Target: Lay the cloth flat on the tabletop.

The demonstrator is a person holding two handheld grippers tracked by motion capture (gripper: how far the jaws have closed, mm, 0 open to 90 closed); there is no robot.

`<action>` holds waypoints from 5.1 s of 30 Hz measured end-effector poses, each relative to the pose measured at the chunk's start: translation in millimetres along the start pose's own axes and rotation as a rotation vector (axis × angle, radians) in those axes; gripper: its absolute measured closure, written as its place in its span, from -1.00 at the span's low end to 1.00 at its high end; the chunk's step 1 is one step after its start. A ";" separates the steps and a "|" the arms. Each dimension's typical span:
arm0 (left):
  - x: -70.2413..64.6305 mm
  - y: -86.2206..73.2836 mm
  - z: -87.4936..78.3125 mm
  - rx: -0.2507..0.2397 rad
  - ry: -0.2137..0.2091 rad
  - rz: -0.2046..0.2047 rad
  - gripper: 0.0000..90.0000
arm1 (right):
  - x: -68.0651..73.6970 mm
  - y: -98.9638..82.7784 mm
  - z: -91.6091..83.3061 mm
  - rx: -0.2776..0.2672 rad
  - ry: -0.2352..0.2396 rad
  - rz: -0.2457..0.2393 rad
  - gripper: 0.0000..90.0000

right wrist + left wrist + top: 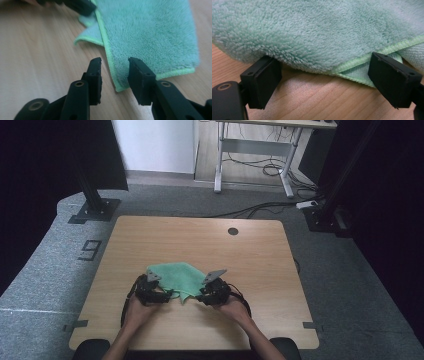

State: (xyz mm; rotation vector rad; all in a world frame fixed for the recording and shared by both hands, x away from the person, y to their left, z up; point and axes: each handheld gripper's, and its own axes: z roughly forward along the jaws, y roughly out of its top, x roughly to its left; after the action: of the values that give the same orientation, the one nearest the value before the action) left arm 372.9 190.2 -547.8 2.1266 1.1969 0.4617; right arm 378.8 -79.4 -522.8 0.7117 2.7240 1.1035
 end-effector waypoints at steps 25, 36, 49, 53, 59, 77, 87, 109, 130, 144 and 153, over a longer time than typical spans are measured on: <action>5.2 0.5 -1.2 0.012 -0.015 0.020 -0.74 | -29.7 17.6 -61.2 -0.063 -0.182 0.025 0.93; 19.1 -0.6 -6.4 0.034 0.009 0.012 -0.72 | -68.2 7.4 -112.5 -0.115 -0.306 0.113 0.93; 21.3 2.2 -8.8 0.039 0.055 0.032 -0.68 | -110.5 -51.8 -78.7 0.030 -0.317 0.288 0.56; 18.9 4.6 -14.8 0.019 0.044 0.042 -0.68 | -103.7 -45.8 -87.7 -0.028 -0.318 0.287 0.24; 14.1 2.7 -22.2 0.005 0.006 0.046 -0.67 | -70.7 -29.5 -87.4 -0.057 -0.217 0.199 0.25; 16.9 -7.4 -14.5 0.043 -0.024 0.017 -0.65 | -0.7 -24.1 -15.6 0.005 0.015 -0.004 0.36; 17.1 -6.6 -14.0 0.046 -0.027 0.022 -0.65 | -12.7 11.8 -26.5 -0.004 -0.070 -0.041 0.90; 14.6 -7.4 -13.9 0.041 -0.031 0.026 -0.65 | -56.4 23.5 -49.2 -0.104 -0.151 0.148 0.01; -17.1 -8.9 -24.0 0.059 -0.107 0.070 -0.56 | -41.1 -65.4 -36.0 0.023 -0.310 0.271 -0.65; -33.5 56.1 -19.3 -0.049 -0.149 0.160 -0.17 | -50.4 -81.3 -48.6 -0.001 -0.351 0.304 -0.66; -53.1 92.1 12.7 -0.030 -0.186 0.222 0.12 | -51.0 -85.6 -47.7 -0.030 -0.358 0.305 -0.77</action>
State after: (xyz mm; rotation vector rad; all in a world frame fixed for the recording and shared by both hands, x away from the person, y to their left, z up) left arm 410.1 105.7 -493.6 2.2326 0.8506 0.3660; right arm 378.1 -186.5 -549.9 1.2191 2.3446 0.9536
